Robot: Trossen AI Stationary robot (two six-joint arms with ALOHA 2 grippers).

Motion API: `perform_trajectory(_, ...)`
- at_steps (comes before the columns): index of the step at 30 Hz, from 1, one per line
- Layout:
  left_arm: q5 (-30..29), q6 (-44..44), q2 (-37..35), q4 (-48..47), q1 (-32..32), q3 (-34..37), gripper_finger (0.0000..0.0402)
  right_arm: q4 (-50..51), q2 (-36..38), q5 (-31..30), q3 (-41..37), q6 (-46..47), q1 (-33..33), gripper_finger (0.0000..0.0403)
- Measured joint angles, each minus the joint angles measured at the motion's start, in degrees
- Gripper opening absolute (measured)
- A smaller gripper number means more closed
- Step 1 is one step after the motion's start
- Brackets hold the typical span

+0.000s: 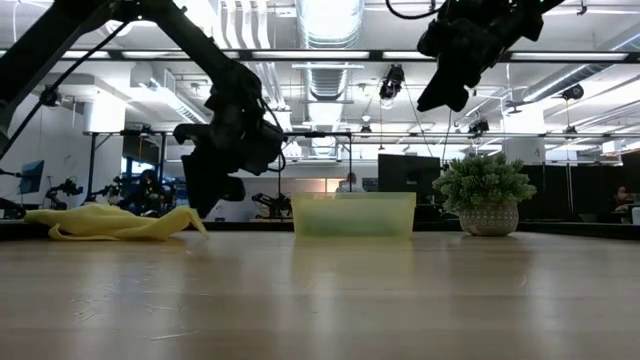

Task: Fold microfiber towels
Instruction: Fold the yellow microfiber cloth

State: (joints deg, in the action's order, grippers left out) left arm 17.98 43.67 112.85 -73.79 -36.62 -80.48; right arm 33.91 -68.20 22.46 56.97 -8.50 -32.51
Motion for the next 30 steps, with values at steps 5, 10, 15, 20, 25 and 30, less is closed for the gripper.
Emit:
perform_trajectory(5,-2.5,-1.3,0.2,-0.2,0.0,0.2,0.0134,0.0,0.6,0.0,0.0,1.3,0.0,0.0081)
perform_trajectory(10,-15.5,-4.2,0.2,4.3,0.1,0.1,0.0134,0.0,0.6,0.0,0.0,3.0,0.0,0.0077)
perform_trajectory(15,-13.5,-4.0,0.3,4.4,0.0,0.3,0.0134,0.4,0.7,0.0,0.0,4.0,0.0,0.0079)
perform_trajectory(20,-11.0,-3.8,1.4,2.9,0.0,0.9,0.0130,1.1,1.2,0.0,0.0,4.1,0.0,0.0074)
perform_trajectory(25,-10.5,-2.7,1.2,1.3,0.9,0.7,0.0042,1.4,1.5,0.0,0.0,3.8,0.0,0.0068)
perform_trajectory(30,-7.5,-6.8,-0.1,-1.5,1.1,-2.8,0.0004,0.3,1.5,0.1,0.0,3.7,0.0,0.0068)
